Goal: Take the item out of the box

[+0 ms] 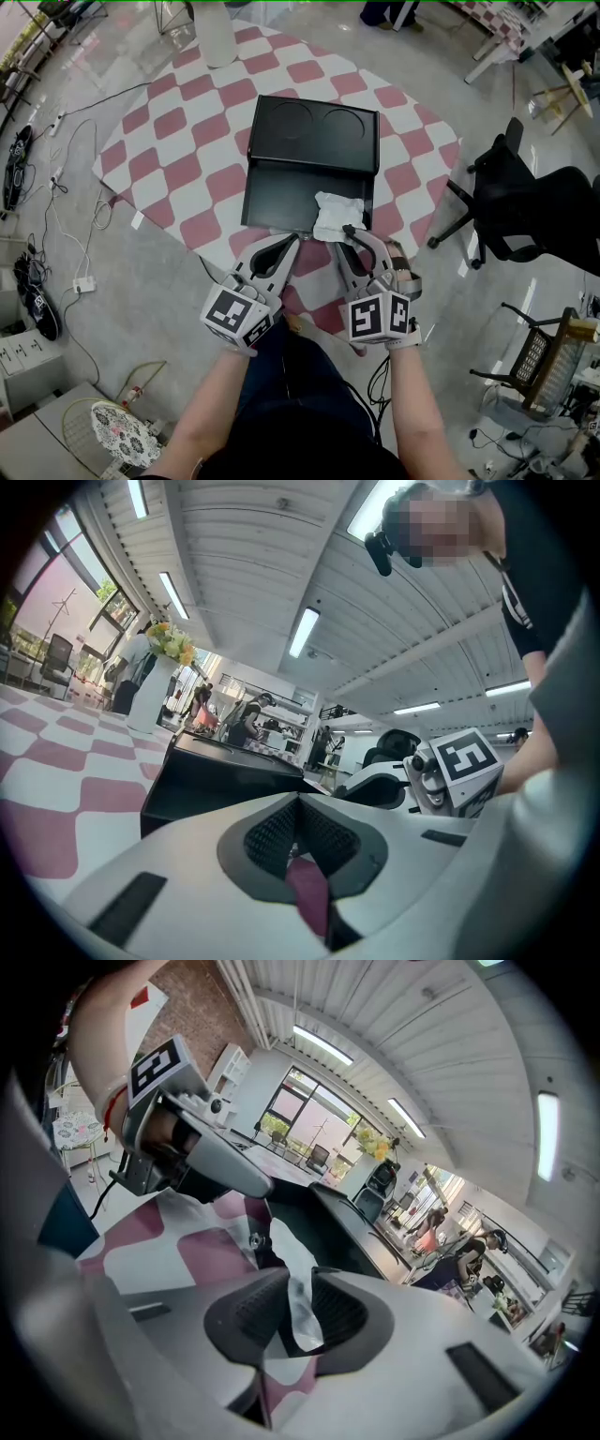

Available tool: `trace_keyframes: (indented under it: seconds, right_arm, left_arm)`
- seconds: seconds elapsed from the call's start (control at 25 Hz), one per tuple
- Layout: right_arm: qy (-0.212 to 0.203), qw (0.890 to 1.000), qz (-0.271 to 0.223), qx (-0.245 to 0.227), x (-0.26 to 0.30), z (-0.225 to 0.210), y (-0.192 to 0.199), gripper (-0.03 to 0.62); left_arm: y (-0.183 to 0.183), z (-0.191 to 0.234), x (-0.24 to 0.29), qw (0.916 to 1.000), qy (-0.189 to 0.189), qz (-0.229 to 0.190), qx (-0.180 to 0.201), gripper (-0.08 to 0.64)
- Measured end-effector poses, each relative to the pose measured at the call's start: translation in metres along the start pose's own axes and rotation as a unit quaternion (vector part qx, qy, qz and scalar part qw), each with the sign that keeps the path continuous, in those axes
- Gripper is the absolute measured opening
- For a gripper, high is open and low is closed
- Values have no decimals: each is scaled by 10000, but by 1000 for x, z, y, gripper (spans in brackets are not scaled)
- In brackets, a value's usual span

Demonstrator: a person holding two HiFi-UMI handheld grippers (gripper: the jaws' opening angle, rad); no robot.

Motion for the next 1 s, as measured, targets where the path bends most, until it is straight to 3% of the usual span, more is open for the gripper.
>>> trace_keyframes:
  seconds: [0.28, 0.56, 1.0]
  right_arm:
    - [-60, 10000, -70, 33, -2, -1, -2, 52]
    - [16, 9987, -293, 410, -8, -8, -9, 26]
    - [314, 9874, -490, 1473, -12, -22, -14, 14]
  left_arm:
    - [-1, 0, 0, 10000, 0, 0, -4, 8]
    - [-1, 0, -5, 10000, -60, -18, -9, 8]
    - [-3, -1, -12, 9999, -112, -42, 14, 8]
Point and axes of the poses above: the fingertips, and each gripper's own axes: x forward along the fingers, z to its left, y out of its underside, the point moved 1 cm from there along -x, backward along the fingers, and after that the axes turned 13 degrees about y, right-handed, at the moved point
